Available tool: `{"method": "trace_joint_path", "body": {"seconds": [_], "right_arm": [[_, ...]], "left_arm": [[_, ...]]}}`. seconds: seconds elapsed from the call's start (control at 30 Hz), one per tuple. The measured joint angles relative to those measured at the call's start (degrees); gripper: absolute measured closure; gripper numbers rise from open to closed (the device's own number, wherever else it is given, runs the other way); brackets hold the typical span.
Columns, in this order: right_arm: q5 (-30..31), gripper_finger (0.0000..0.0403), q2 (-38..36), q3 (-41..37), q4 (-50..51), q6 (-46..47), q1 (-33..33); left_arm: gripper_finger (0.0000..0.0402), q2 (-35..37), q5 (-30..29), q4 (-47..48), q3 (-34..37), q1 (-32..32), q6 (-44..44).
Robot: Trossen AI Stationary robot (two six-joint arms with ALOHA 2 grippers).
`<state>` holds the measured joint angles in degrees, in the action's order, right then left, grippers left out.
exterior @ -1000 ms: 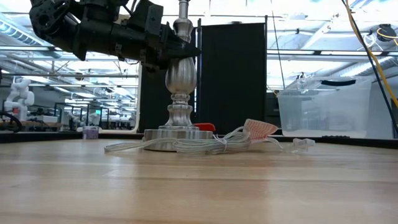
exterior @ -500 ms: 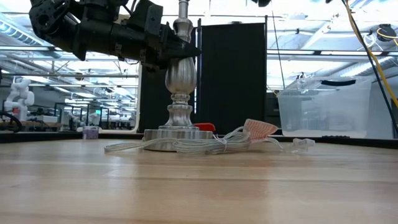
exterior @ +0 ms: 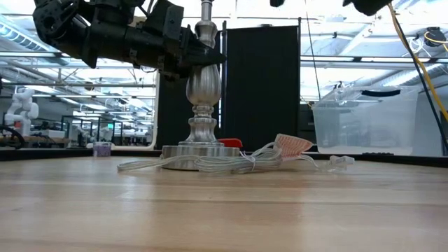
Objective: Screw lightbulb
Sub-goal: Remove the white lightbulb from the silver lamp
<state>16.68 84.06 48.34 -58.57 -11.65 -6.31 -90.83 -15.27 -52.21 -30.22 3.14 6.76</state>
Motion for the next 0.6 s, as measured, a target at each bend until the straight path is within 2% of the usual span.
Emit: {"method": "trace_joint_path", "body": {"seconds": [0.2,0.6], "right_arm": [[3.08,0.0106,3.81,5.0,0.54,-1.28,-0.71],[4.25,0.0106,3.99,9.16,7.04,1.87,-0.49]], "left_arm": [[0.0211,0.0,-0.02,0.02,0.0,-0.02,0.09],[0.0211,0.0,-0.02,0.0,0.0,-0.02,0.22]]}}
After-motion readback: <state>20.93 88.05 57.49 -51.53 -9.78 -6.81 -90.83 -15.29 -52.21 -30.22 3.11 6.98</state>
